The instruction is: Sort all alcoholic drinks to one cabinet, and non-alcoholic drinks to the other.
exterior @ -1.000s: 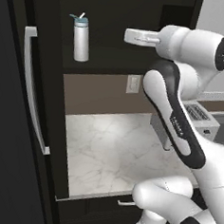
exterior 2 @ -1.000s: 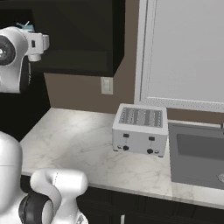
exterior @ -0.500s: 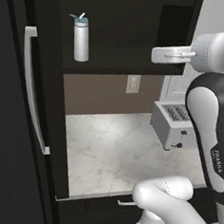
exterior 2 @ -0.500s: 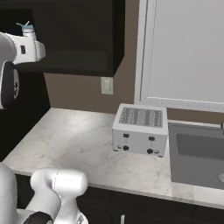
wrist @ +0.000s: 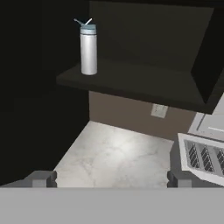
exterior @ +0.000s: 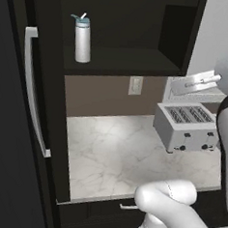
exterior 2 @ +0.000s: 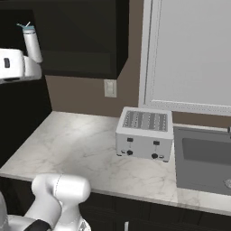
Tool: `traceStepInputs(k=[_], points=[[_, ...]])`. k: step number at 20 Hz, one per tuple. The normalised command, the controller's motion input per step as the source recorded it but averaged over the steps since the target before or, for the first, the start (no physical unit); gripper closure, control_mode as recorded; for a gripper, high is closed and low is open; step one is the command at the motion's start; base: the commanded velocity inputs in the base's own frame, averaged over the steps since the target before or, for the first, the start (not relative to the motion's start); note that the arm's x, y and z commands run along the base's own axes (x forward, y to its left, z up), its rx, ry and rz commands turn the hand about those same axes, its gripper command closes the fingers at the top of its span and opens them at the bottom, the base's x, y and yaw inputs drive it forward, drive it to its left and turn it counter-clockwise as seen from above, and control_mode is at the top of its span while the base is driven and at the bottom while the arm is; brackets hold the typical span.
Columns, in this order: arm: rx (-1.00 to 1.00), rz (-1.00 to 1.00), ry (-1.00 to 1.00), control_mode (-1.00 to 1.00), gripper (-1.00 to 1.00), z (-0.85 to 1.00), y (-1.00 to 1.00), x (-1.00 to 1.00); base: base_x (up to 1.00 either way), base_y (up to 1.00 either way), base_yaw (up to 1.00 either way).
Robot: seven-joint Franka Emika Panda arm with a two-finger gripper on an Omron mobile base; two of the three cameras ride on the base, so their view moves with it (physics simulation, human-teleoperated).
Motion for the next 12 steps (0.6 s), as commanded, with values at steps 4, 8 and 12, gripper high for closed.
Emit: traceStepInputs(k=[4,8,12], points=[[-0.09,-0.15,0.19,-1.0,-1.0,-0.41,-0.21,-0.26,0.0,0.0,0.0],[0.0,-0.15,0.26,-1.0,-1.0,-0.2,-0.19,-0.21,0.0,0.0,0.0],[0.0,-0.12,0.32,-1.0,-1.0,-0.19,-0.26,-0.22,0.0,0.0,0.0]])
